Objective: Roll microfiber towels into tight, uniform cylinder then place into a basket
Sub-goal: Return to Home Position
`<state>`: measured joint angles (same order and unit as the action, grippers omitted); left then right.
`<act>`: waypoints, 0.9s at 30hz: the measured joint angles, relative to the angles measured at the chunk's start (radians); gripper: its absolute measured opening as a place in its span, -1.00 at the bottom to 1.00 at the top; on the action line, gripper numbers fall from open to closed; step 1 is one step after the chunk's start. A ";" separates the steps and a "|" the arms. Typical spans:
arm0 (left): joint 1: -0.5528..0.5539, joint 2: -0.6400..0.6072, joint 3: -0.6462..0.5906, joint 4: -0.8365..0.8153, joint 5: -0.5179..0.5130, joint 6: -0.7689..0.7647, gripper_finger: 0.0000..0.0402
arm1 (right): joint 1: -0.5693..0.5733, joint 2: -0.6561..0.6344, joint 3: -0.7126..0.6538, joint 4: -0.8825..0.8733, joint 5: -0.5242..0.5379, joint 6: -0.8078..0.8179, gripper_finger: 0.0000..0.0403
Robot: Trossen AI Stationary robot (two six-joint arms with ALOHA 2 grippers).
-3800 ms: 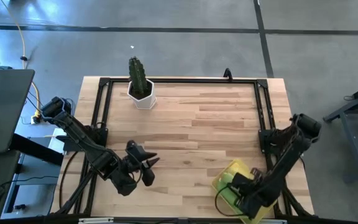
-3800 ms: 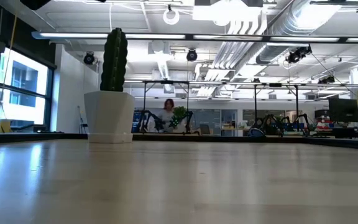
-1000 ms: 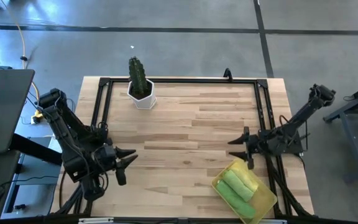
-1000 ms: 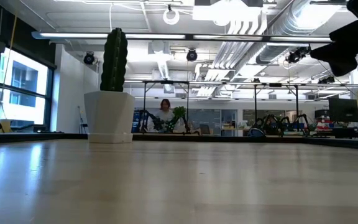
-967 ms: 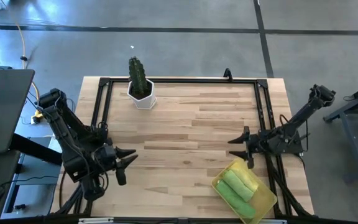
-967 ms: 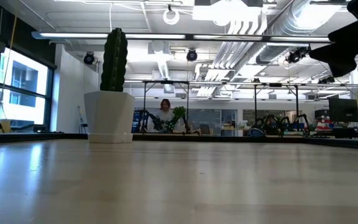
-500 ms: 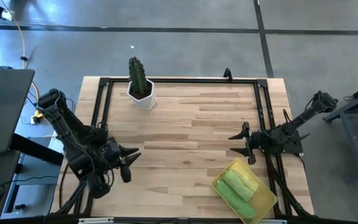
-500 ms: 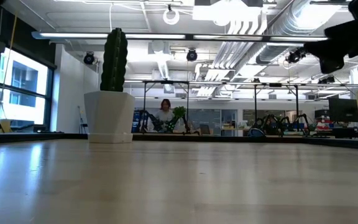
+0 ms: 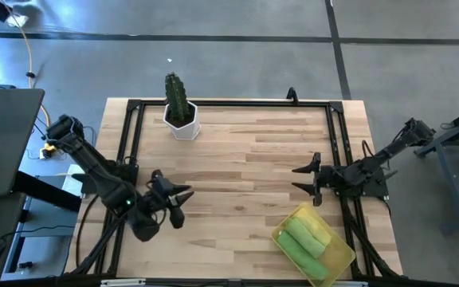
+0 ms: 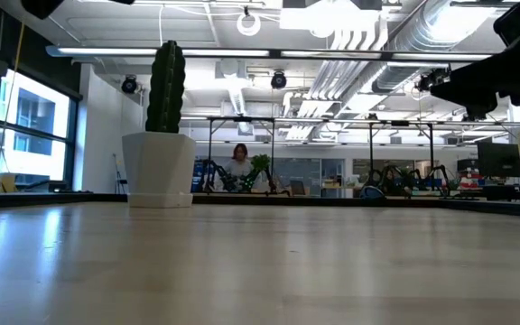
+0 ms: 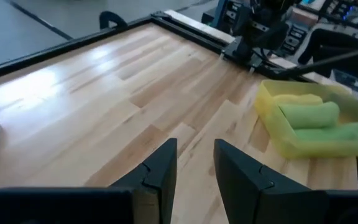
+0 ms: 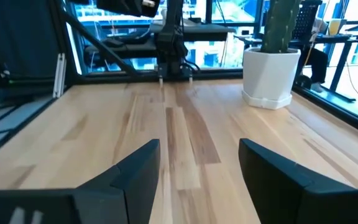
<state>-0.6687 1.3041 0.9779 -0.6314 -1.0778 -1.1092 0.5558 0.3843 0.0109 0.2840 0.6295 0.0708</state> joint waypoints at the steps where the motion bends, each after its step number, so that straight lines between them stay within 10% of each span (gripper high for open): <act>1: 0.010 0.000 0.000 0.017 0.019 0.024 -0.53 | 0.000 0.000 0.000 -0.008 0.000 -0.001 0.05; 11: 0.068 0.000 0.000 0.142 0.211 0.230 -0.53 | -0.043 -0.195 0.000 -0.190 -0.058 0.000 0.05; 27: 0.182 0.051 0.001 0.494 0.355 0.688 -0.53 | -0.429 -0.379 -0.001 -0.203 -0.084 0.000 0.05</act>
<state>-0.4869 1.3548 0.9793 -0.1370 -0.7223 -0.4214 0.1270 0.0055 0.0101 0.0807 0.5460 0.0704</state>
